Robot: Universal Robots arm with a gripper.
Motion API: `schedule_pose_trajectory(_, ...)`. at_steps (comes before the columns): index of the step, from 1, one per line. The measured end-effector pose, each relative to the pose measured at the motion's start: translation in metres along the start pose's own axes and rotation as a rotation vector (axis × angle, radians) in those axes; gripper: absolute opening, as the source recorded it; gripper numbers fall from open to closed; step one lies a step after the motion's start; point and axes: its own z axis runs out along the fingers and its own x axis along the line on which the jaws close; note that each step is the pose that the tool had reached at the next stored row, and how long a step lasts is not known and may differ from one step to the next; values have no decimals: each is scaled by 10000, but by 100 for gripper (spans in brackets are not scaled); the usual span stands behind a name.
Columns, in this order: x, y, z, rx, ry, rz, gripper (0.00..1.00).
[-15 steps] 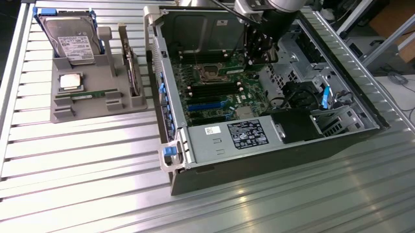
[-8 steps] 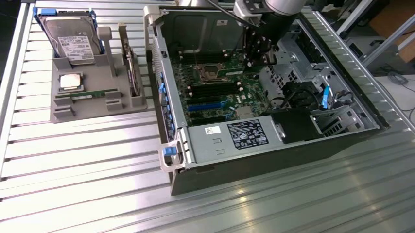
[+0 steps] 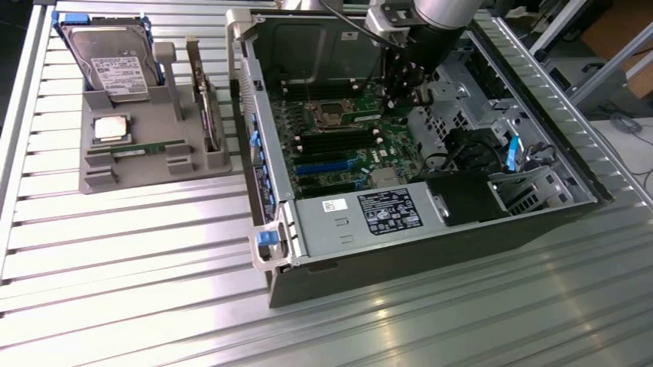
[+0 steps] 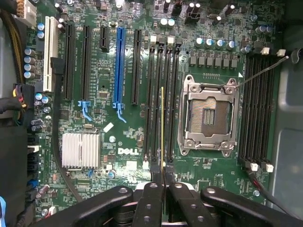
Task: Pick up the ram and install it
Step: 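Insert the ram into the slot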
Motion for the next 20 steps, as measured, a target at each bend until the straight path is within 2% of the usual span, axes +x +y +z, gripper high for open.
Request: schedule_pose_trajectory(20, 2, 112, 97, 0, 1, 0, 12)
